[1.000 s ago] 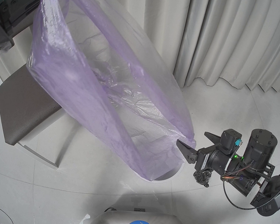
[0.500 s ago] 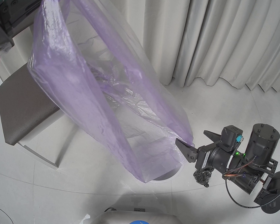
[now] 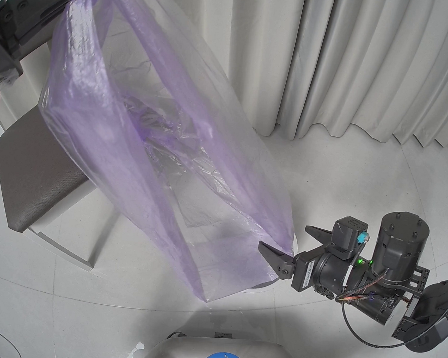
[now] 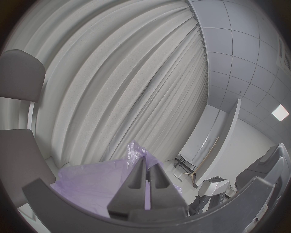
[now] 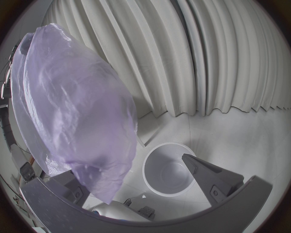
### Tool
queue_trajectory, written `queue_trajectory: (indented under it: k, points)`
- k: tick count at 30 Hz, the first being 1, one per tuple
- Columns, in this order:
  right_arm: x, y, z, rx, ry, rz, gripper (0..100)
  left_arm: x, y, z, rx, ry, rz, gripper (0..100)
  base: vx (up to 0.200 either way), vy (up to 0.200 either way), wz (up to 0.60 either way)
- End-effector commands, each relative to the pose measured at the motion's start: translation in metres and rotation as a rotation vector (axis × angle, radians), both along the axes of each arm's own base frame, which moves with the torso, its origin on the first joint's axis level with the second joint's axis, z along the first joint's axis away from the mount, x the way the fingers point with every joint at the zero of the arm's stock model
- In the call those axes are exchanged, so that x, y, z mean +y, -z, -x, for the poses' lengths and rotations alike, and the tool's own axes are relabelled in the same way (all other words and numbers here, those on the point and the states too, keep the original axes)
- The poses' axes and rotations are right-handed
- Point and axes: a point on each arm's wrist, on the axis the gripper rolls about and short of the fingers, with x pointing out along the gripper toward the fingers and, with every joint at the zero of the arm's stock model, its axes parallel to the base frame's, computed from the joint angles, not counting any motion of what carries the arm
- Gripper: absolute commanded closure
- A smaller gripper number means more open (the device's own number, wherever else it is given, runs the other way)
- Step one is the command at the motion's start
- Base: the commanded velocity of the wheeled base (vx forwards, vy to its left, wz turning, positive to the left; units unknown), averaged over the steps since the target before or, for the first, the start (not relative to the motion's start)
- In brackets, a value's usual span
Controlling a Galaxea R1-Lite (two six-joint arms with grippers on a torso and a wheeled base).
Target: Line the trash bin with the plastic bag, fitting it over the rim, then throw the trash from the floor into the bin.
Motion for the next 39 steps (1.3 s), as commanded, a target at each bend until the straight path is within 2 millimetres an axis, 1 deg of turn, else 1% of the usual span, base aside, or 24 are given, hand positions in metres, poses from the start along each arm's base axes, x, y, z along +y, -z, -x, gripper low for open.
queue_trajectory:
  k: [1,2,3,13,17,18,21,24,26,28,29,30,32,35,36,37,39]
  points:
    - [0.003,0.004,0.002,0.012,-0.011,0.01,0,0.0,0.001,0.0,0.003,0.0,-0.001,100,0.0,0.0,0.0]
    - [0.003,0.004,0.002,0.012,-0.011,0.01,0,0.0,0.001,0.0,0.003,0.0,-0.001,100,0.0,0.0,0.0]
    - [0.003,0.005,0.002,0.013,-0.011,0.012,100,0.0,0.001,0.0,0.003,0.0,-0.001,100,0.0,0.0,0.0]
    - [-0.002,0.001,0.009,0.007,-0.014,0.01,100,0.0,0.006,-0.002,0.014,-0.008,-0.013,100,0.0,0.0,0.0]
    - [-0.008,-0.002,0.014,0.001,-0.009,0.005,100,0.0,0.015,-0.002,0.035,-0.004,-0.034,100,0.0,0.0,0.0]
    - [-0.011,-0.004,0.016,-0.004,-0.005,0.003,100,0.001,0.021,-0.001,0.049,-0.006,-0.049,100,0.0,0.0,0.0]
    - [-0.021,-0.008,0.022,-0.01,0.007,0.008,100,0.001,0.029,0.0,0.067,-0.005,-0.067,100,0.0,0.0,0.0]
    - [-0.038,-0.016,0.022,-0.013,0.051,0.052,100,-0.001,0.036,-0.002,0.089,-0.003,-0.086,100,0.0,0.0,0.0]
    - [-0.05,-0.019,0.024,0.018,0.079,0.1,100,-0.004,0.043,-0.005,0.11,-0.001,-0.109,100,0.0,0.0,0.0]
    - [-0.056,-0.022,0.028,0.04,0.089,0.117,100,-0.007,0.048,-0.007,0.125,0.0,-0.126,100,0.0,0.0,0.0]
    - [-0.06,-0.024,0.032,0.059,0.091,0.132,100,-0.011,0.054,-0.009,0.144,0.007,-0.149,100,0.0,0.0,0.0]
    - [-0.061,-0.024,0.033,0.063,0.091,0.135,100,-0.011,0.054,-0.009,0.146,0.007,-0.151,100,0.0,0.0,0.0]
    - [-0.068,-0.028,0.042,0.085,0.091,0.152,100,-0.019,0.063,-0.005,0.19,0.053,-0.204,100,0.0,0.0,0.0]
    - [-0.071,-0.032,0.048,0.085,0.086,0.154,100,-0.027,0.074,-0.008,0.241,0.071,-0.263,100,0.0,0.0,0.0]
    - [-0.071,-0.032,0.048,0.083,0.084,0.155,100,-0.028,0.074,-0.008,0.243,0.071,-0.265,100,0.0,0.0,0.0]
    - [-0.073,-0.034,0.051,0.077,0.083,0.15,100,-0.033,0.081,-0.012,0.265,0.07,-0.292,100,0.0,0.0,0.0]
    - [-0.074,-0.037,0.055,0.073,0.079,0.147,100,-0.04,0.087,-0.017,0.286,0.075,-0.316,100,0.0,0.0,0.0]
